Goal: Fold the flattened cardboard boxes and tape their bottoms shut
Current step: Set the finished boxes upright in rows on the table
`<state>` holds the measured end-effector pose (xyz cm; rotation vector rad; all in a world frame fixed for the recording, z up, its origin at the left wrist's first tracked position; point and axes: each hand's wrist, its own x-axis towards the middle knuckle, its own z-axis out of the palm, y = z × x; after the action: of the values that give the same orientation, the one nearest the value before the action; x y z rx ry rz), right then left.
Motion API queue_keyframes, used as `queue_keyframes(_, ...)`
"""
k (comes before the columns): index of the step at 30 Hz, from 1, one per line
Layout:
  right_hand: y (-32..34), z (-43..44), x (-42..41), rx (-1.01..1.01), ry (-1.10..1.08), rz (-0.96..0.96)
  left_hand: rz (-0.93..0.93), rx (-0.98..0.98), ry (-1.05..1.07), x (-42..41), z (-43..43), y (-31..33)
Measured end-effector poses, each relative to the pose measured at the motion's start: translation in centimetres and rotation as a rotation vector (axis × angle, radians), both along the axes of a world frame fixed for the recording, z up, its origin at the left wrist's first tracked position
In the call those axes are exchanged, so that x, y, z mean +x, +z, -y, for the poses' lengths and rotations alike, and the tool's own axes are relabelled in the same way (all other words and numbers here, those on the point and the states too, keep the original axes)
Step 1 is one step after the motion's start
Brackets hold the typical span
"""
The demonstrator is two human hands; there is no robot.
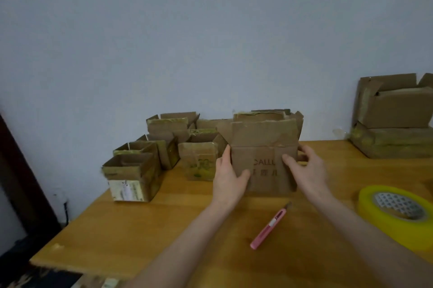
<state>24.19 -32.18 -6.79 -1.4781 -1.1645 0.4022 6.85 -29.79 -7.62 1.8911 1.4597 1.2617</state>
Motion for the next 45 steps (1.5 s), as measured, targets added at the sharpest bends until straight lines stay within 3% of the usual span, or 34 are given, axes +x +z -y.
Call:
queue_keyframes(4,-0.9,0.8,-5.7,0.017,0.1,0.1,-0.017,0.033,0.136,-6.2,2.5,0.0)
queue_keyframes(10,-4.6,-0.6,-13.9,-0.179,0.272,0.176,-0.053,-0.123,0.281,-13.9,2.3,-2.1)
queue_keyframes(24,-6.3,-5.4,-16.8,-0.372,0.475,0.223,-0.003,-0.214,0.214,-16.9,-3.0,-4.5)
queue_keyframes(27,-6.0,-5.1,-15.9,-0.356,0.449,0.257,0.011,-0.112,0.328,-16.0,-1.7,-4.9)
queue_keyframes(29,-5.3,-4.5,-14.5,-0.295,0.365,0.311,-0.073,0.127,0.428,-14.3,0.6,-5.0)
queue_keyframes(30,-5.0,-4.2,-13.3,-0.26,0.323,0.319,-0.134,0.225,0.393,-13.0,1.7,-5.0)
queue_keyframes(32,-4.4,-3.5,-10.7,-0.22,0.248,0.313,-0.297,0.224,0.193,-9.9,3.0,-4.7)
queue_keyframes(36,-3.7,-1.7,-5.3,-0.24,0.1,0.379,-0.721,-0.08,-0.093,-2.3,3.1,-4.9)
queue_keyframes(39,-3.5,0.6,-1.6,-0.303,0.001,0.485,-0.921,-0.235,-0.195,2.1,2.7,-5.6)
queue_keyframes(45,-4.7,4.7,5.7,-0.472,-0.251,0.757,-0.876,-0.298,-0.339,9.9,3.4,-5.3)
